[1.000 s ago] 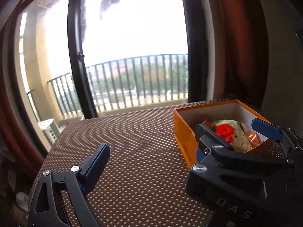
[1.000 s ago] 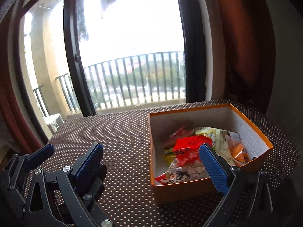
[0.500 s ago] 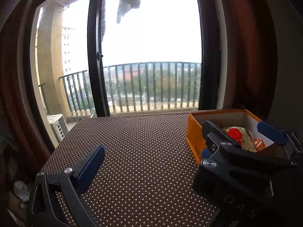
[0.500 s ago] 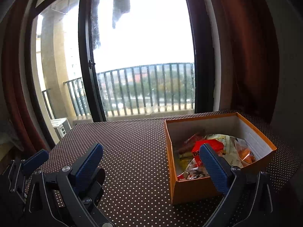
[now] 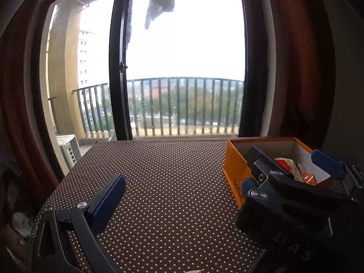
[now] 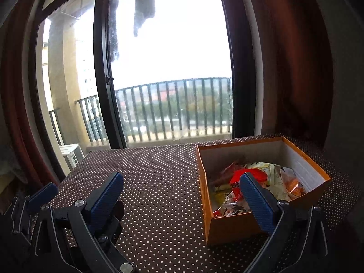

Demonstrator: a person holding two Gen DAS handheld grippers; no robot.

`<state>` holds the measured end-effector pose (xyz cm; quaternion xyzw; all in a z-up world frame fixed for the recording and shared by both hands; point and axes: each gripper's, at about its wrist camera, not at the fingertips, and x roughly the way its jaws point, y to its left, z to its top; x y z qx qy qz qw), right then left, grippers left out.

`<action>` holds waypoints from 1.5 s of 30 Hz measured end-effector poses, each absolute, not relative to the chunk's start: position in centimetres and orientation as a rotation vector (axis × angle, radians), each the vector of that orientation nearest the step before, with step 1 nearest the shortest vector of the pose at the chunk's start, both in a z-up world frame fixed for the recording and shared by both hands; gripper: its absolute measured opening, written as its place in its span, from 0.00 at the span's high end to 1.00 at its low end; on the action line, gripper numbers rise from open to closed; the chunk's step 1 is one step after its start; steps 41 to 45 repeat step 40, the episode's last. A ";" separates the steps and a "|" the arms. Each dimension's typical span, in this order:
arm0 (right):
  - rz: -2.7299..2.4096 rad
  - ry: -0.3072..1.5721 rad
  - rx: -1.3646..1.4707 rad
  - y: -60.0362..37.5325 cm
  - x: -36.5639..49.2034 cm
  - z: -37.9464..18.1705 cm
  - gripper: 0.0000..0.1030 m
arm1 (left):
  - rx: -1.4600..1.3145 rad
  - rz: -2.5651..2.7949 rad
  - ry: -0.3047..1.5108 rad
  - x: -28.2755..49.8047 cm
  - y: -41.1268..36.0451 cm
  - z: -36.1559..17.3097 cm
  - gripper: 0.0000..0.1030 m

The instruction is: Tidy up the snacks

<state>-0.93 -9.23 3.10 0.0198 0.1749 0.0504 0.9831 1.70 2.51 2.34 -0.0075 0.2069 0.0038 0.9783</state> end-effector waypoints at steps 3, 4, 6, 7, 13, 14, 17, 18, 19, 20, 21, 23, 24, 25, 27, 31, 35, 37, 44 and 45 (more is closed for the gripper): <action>0.095 0.347 0.041 -9.4 -1.0 3.2 0.00 | -0.014 0.012 0.411 1.7 2.4 2.4 0.01; 0.094 0.344 0.043 -9.4 -1.0 3.2 0.00 | -0.013 0.012 0.410 1.8 2.3 2.5 0.01; 0.091 0.343 0.045 -9.5 -1.0 3.2 0.00 | -0.013 0.011 0.410 1.8 2.3 2.5 0.01; 0.088 0.343 0.045 -9.6 -1.1 3.2 0.00 | -0.014 0.010 0.411 1.8 2.3 2.4 0.01; 0.077 0.339 0.053 -9.8 -1.2 3.2 0.00 | -0.020 0.005 0.408 1.7 2.3 2.4 0.01; 0.077 0.335 0.054 -9.8 -1.2 3.2 0.00 | -0.020 0.006 0.403 1.6 2.3 2.4 0.01; 0.083 0.319 0.055 -9.9 -1.3 3.4 0.00 | -0.025 0.002 0.394 1.4 2.4 2.4 0.01; 0.084 0.315 0.056 -9.9 -1.4 3.5 0.00 | -0.026 0.002 0.395 1.4 2.4 2.5 0.01; 0.084 0.314 0.056 -10.0 -1.4 3.5 0.00 | -0.026 0.002 0.395 1.4 2.4 2.5 0.01; 0.084 0.314 0.056 -10.0 -1.4 3.5 0.00 | -0.025 0.002 0.396 1.4 2.4 2.4 0.01; 0.084 0.315 0.057 -10.0 -1.4 3.5 0.00 | -0.024 0.002 0.397 1.4 2.4 2.4 0.01; 0.085 0.317 0.059 -10.1 -1.3 3.5 0.00 | -0.023 0.002 0.398 1.4 2.4 2.5 0.01; 0.085 0.318 0.060 -10.1 -1.3 3.5 0.00 | -0.024 0.002 0.398 1.4 2.4 2.5 0.01; 0.084 0.317 0.060 -10.1 -1.3 3.5 0.00 | -0.024 0.001 0.398 1.4 2.4 2.5 0.01; 0.083 0.315 0.060 -10.1 -1.3 3.5 0.00 | -0.026 -0.001 0.397 1.5 2.5 2.5 0.01; 0.079 0.309 0.062 -10.0 -1.4 3.5 0.00 | -0.032 -0.007 0.396 1.4 2.5 2.4 0.01; 0.082 0.301 0.066 -10.1 -1.5 3.5 0.00 | -0.034 -0.010 0.396 1.3 2.6 2.4 0.01; 0.082 0.302 0.066 -10.0 -1.5 3.4 0.00 | -0.033 -0.008 0.398 1.3 2.6 2.4 0.01; 0.080 0.308 0.065 -9.9 -1.4 3.3 0.00 | -0.032 -0.007 0.402 1.3 2.5 2.3 0.01; 0.080 0.308 0.065 -9.9 -1.4 3.3 0.00 | -0.032 -0.007 0.402 1.3 2.5 2.3 0.01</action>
